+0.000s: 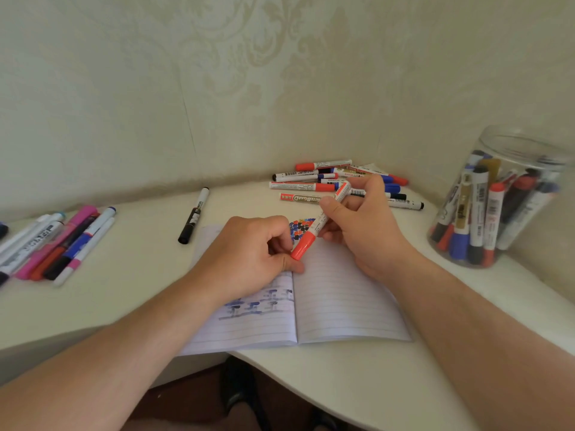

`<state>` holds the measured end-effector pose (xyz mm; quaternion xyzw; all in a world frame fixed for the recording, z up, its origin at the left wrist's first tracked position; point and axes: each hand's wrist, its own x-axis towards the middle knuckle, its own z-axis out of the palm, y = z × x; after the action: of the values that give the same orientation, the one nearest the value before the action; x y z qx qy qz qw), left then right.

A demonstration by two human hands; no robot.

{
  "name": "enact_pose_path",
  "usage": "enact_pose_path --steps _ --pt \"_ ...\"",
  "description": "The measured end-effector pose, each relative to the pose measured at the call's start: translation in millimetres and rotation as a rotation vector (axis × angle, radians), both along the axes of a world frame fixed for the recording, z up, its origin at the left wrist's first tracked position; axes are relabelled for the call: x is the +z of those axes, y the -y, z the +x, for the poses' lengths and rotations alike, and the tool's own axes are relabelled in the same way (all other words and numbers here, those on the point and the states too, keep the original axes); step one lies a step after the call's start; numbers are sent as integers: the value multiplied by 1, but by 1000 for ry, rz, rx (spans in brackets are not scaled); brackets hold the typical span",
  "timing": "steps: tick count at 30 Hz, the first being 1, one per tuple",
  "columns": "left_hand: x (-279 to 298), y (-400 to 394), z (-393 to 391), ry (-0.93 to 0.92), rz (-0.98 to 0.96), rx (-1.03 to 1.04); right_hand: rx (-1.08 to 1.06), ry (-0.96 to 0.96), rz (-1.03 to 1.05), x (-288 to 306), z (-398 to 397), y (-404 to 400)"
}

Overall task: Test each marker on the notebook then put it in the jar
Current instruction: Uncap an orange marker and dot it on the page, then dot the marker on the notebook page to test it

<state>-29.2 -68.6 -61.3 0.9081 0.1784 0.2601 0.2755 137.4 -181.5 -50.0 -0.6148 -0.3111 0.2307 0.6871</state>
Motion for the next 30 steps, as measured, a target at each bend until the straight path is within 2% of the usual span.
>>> enact_pose_path --steps 7,11,15,19,23,26,28,30 --pt "-1 -3 1 -7 10 -21 11 118 -33 9 -8 2" --pt "-1 -3 1 -8 3 -22 -54 183 1 6 -11 4" --pt "-3 -2 2 31 80 -19 -94 203 40 5 -14 5" --pt "2 -11 -6 -32 267 20 39 315 2 2 -18 8" --pt "10 -46 -48 -56 256 240 93 647 -160 -2 -19 14" --pt "16 -80 -94 -226 223 480 87 693 -191 -5 -19 14" --pt "18 -99 -122 -266 206 632 72 709 -205 -6 -17 14" --pt "18 -110 -145 -351 302 714 82 734 -228 -7 -18 13"
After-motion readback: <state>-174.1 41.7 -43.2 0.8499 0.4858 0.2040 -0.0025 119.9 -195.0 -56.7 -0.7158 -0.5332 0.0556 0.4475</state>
